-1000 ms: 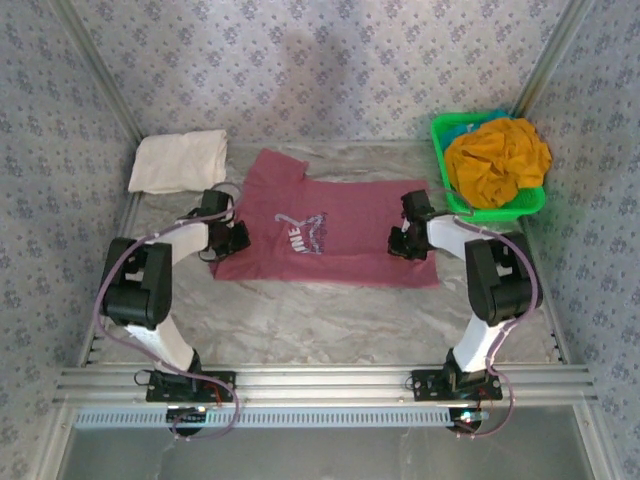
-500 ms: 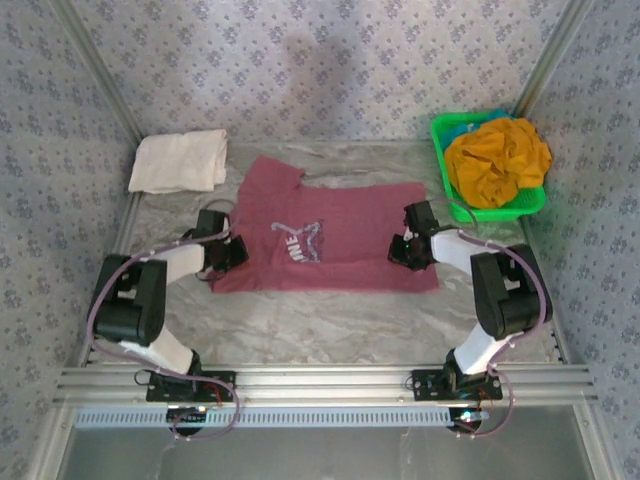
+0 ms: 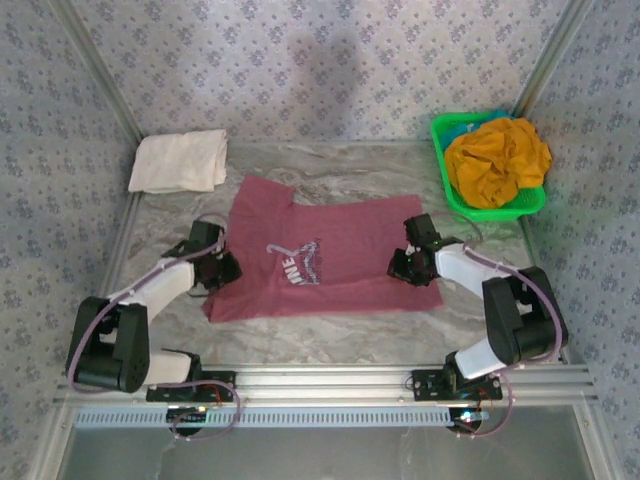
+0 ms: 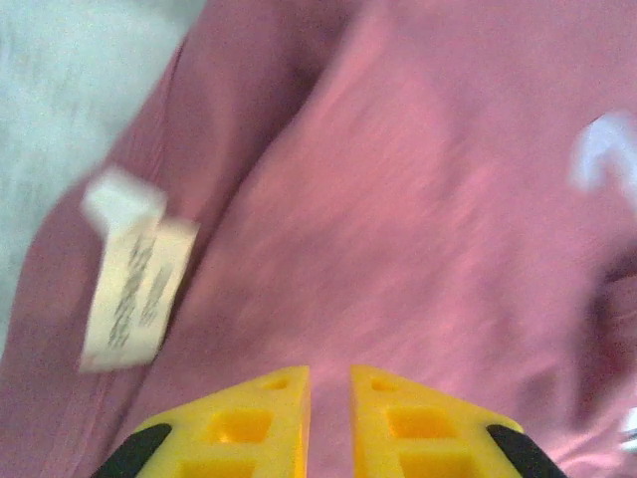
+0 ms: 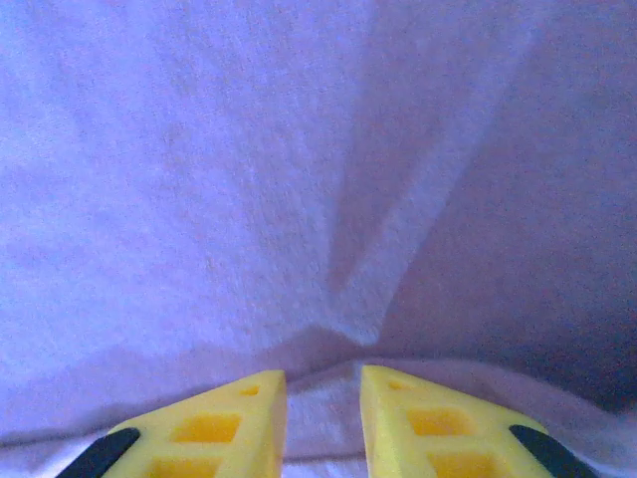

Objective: Fold and stack the t-shirts

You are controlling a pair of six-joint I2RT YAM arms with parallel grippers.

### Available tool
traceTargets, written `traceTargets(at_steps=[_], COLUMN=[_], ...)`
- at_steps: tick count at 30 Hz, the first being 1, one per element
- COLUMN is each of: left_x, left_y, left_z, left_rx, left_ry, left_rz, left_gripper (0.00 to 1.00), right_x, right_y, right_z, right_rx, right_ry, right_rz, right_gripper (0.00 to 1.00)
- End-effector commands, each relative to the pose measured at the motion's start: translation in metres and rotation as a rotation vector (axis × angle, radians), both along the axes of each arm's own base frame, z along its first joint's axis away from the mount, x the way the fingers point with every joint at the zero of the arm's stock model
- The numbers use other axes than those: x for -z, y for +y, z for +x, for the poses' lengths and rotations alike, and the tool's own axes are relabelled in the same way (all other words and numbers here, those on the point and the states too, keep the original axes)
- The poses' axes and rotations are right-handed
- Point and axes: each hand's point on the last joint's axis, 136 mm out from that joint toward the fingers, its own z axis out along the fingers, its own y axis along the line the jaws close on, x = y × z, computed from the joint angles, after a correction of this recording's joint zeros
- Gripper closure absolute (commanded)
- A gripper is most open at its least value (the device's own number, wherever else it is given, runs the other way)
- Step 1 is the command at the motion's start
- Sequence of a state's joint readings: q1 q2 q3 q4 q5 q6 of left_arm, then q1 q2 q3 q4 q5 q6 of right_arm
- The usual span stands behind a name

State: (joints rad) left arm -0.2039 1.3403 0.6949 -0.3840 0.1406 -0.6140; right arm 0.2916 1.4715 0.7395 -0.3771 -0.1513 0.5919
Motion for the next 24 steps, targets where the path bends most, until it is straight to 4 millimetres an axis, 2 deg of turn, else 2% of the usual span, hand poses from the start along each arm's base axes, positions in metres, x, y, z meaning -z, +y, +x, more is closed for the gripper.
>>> traceTargets(at_steps=[1,5,6,8,11,14,17,24], left_x=[-0.059,-0.111,-0.115,-0.121,-0.11,-0.088,-0.072,-0.029], left_y=[-0.002,-0.004,-0.005,-0.006,0.001,0.007,0.004,0.001], left_z=[0.055,0.129,0.147,0.181,0.221,0.245,0.266,0.294], left_rx=[0.05,0.104,0.114,0.14,0.14,0.148,0.156,0.196], left_ry=[-0.174,-0.292,-0.294,-0.295,-0.255,-0.167,-0.137,-0.06], left_rz=[0.03,0.08,0.101,0.145,0.239,0.307,0.319,0.349], left_gripper=[0.78,0.72,0.67,0.63,0.55,0.52,0.51,0.48], right_x=[-0.046,-0.102,-0.113,-0.126,-0.144,-0.147,-0.143,-0.126], right_y=[-0.003,-0.001,0.003,0.008,0.014,0.012,0.008,-0.008], right_z=[0.026,0.082,0.097,0.117,0.141,0.147,0.142,0.123], right_rx=[0.055,0.047,0.021,-0.009,-0.03,-0.031,-0.033,-0.024], right_ry=[-0.141,-0.333,-0.36,-0.393,-0.467,-0.487,-0.493,-0.457], right_rz=[0.009,0.024,0.022,0.011,0.025,0.025,0.017,0.0], right_gripper=[0.7,0.63,0.62,0.61,0.6,0.58,0.56,0.55])
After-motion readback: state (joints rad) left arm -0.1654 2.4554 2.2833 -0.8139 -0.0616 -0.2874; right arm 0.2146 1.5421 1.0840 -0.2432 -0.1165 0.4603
